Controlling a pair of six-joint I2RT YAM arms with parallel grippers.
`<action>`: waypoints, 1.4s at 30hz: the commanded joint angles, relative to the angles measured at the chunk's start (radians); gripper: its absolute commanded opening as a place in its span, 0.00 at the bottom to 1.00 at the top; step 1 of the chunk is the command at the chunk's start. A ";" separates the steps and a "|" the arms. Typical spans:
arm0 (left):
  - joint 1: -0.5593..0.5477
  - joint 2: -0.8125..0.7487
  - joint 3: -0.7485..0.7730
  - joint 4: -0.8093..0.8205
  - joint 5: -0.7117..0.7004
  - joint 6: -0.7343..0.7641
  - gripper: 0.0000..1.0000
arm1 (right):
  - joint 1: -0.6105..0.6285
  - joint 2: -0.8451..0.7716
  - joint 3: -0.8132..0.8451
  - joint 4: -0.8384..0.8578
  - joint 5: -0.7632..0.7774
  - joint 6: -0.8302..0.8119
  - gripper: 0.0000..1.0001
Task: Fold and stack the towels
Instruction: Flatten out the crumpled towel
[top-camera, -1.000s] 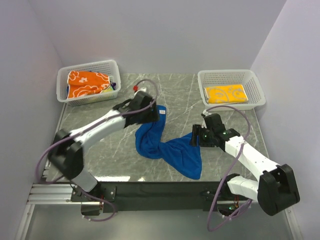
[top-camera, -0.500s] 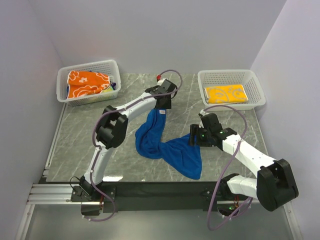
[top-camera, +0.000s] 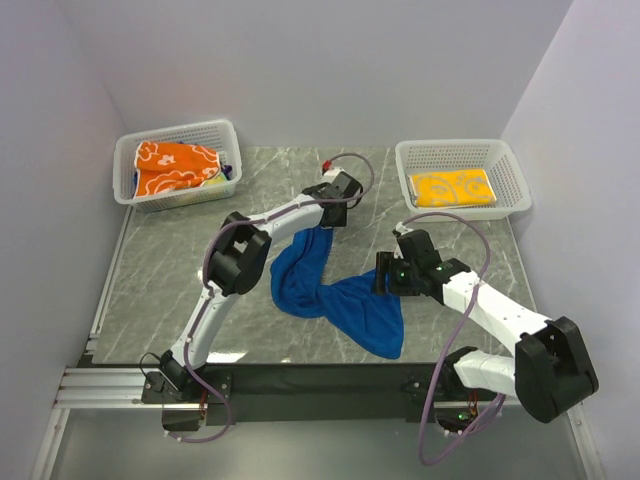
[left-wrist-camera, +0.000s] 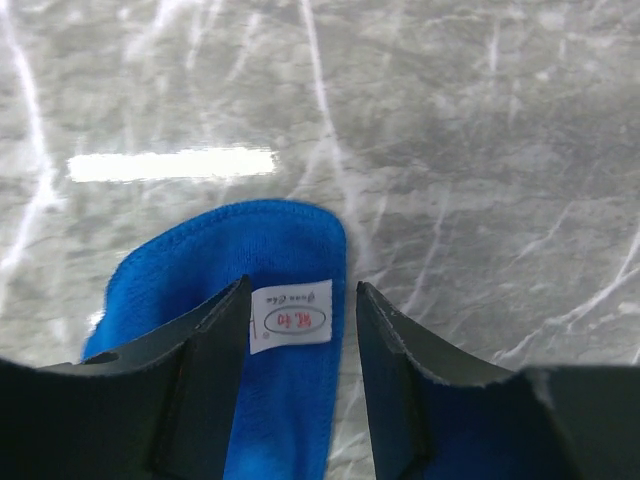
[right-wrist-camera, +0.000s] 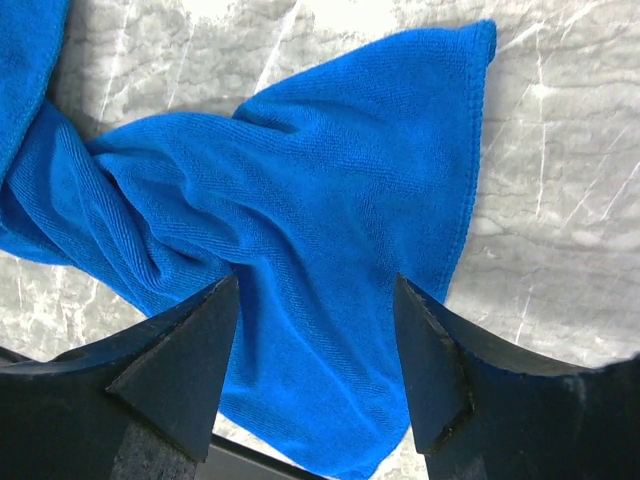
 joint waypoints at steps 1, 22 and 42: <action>-0.012 0.009 0.014 0.063 -0.031 0.008 0.52 | 0.017 -0.035 -0.007 0.030 0.006 0.016 0.70; 0.093 -0.293 -0.125 0.059 -0.046 0.057 0.01 | 0.289 -0.098 0.010 -0.098 0.060 0.016 0.66; 0.169 -0.390 -0.138 0.036 -0.028 0.082 0.01 | 0.606 0.261 0.162 -0.196 0.228 0.048 0.64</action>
